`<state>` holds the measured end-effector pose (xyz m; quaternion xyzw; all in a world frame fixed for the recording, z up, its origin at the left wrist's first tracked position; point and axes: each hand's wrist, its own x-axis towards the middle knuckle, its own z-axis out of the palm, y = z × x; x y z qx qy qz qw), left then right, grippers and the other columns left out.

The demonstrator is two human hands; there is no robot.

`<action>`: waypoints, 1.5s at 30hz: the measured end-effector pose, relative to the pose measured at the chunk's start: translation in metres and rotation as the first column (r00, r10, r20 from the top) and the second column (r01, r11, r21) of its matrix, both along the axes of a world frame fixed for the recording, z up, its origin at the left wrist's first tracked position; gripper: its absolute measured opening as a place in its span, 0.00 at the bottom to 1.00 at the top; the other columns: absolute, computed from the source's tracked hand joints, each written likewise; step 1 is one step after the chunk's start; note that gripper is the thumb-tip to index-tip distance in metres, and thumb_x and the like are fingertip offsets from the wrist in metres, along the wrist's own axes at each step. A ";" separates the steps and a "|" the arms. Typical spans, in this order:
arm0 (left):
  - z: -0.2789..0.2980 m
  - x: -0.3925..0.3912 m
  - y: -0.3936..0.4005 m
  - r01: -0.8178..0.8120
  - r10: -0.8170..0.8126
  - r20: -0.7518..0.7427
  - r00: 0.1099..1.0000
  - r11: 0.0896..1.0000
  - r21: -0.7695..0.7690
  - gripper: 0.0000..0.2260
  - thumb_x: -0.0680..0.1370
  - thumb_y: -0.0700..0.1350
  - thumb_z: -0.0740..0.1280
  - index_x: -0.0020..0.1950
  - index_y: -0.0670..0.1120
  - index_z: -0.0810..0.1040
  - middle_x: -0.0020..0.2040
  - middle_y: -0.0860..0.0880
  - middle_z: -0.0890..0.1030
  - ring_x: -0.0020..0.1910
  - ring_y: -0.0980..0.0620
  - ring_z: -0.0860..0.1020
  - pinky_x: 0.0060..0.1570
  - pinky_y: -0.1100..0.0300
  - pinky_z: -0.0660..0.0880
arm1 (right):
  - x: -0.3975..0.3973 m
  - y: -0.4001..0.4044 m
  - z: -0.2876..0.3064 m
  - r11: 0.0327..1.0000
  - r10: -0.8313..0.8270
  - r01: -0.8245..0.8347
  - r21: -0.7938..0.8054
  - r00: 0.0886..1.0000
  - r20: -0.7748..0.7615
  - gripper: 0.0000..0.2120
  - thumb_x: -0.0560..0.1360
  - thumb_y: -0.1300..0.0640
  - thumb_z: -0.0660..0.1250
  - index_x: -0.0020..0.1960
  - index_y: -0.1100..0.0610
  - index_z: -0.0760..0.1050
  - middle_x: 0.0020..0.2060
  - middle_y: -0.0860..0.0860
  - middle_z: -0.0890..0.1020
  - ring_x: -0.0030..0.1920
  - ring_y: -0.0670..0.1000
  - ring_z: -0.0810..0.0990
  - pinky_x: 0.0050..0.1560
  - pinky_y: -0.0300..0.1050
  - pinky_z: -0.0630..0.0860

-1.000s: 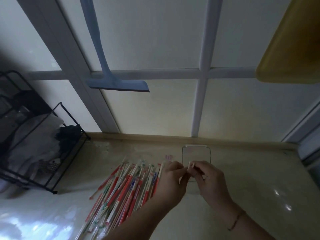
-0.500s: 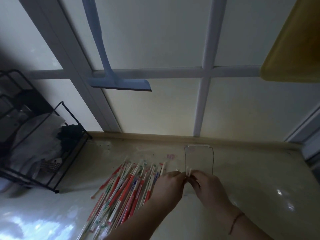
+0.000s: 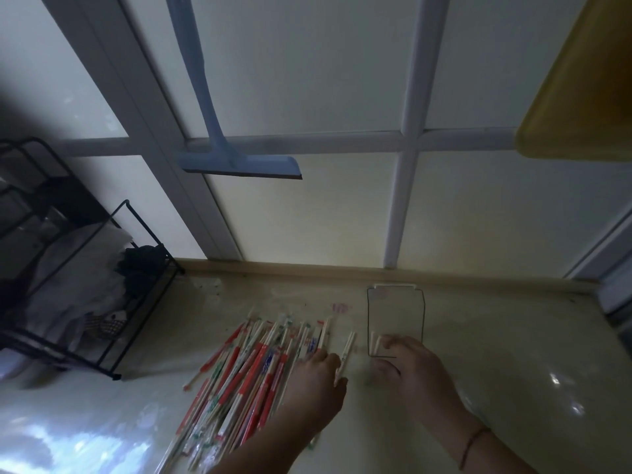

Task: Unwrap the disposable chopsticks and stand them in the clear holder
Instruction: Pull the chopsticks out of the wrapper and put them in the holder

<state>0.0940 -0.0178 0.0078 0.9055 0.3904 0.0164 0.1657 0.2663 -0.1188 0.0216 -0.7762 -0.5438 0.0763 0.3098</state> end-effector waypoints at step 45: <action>0.113 -0.073 -0.045 0.199 0.607 0.509 0.610 0.504 -0.841 0.06 0.69 0.40 0.77 0.34 0.42 0.83 0.32 0.36 0.79 0.25 0.46 0.78 0.27 0.60 0.74 | -0.030 -0.057 0.126 0.838 0.144 0.471 0.276 0.297 -0.944 0.28 0.45 0.37 0.83 0.33 0.57 0.82 0.28 0.54 0.80 0.27 0.50 0.80 0.28 0.39 0.78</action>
